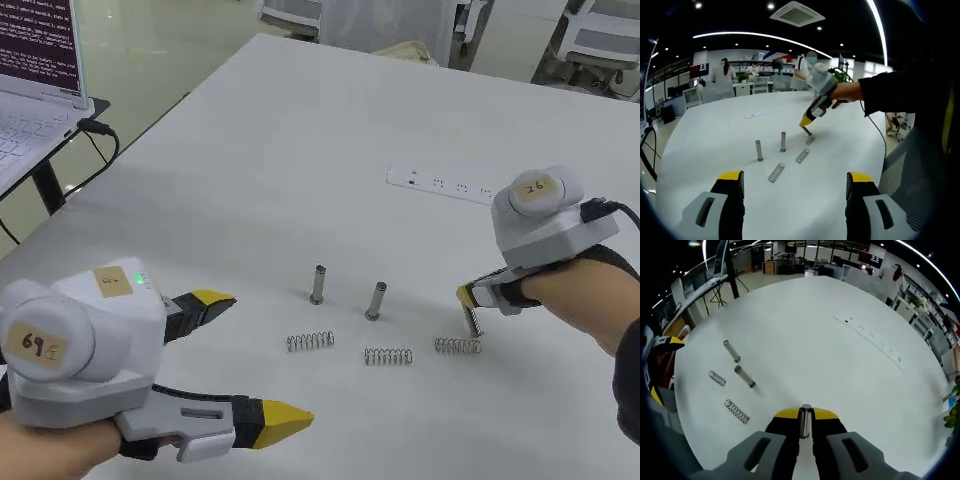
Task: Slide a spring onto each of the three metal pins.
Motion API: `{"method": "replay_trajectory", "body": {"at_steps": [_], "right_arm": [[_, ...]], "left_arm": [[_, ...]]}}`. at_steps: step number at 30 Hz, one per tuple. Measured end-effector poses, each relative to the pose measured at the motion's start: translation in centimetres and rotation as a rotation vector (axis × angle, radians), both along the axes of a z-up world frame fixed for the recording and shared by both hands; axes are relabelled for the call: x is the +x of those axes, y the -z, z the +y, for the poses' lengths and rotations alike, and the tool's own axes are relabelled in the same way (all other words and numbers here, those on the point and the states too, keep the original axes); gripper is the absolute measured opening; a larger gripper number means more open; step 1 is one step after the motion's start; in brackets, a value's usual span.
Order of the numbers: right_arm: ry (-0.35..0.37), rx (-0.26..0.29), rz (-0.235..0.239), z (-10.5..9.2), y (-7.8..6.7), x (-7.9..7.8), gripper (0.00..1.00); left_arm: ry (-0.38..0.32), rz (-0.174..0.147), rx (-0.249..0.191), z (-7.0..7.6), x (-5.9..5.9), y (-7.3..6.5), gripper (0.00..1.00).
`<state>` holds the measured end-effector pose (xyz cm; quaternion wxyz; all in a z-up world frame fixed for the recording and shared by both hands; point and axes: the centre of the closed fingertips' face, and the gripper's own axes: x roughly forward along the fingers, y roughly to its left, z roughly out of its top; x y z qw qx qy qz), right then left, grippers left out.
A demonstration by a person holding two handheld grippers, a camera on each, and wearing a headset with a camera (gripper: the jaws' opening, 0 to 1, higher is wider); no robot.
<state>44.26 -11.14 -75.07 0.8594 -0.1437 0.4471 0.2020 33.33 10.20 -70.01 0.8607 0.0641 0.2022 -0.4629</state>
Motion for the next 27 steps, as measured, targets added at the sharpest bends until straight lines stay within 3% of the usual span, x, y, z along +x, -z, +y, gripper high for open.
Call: {"method": "replay_trajectory", "body": {"at_steps": [27], "right_arm": [[0.057, 0.064, -0.068, -1.3, -1.0, -2.7, 0.05]], "left_arm": [[0.017, -0.014, 0.024, -0.2, -0.4, -0.2, 0.81]]}}
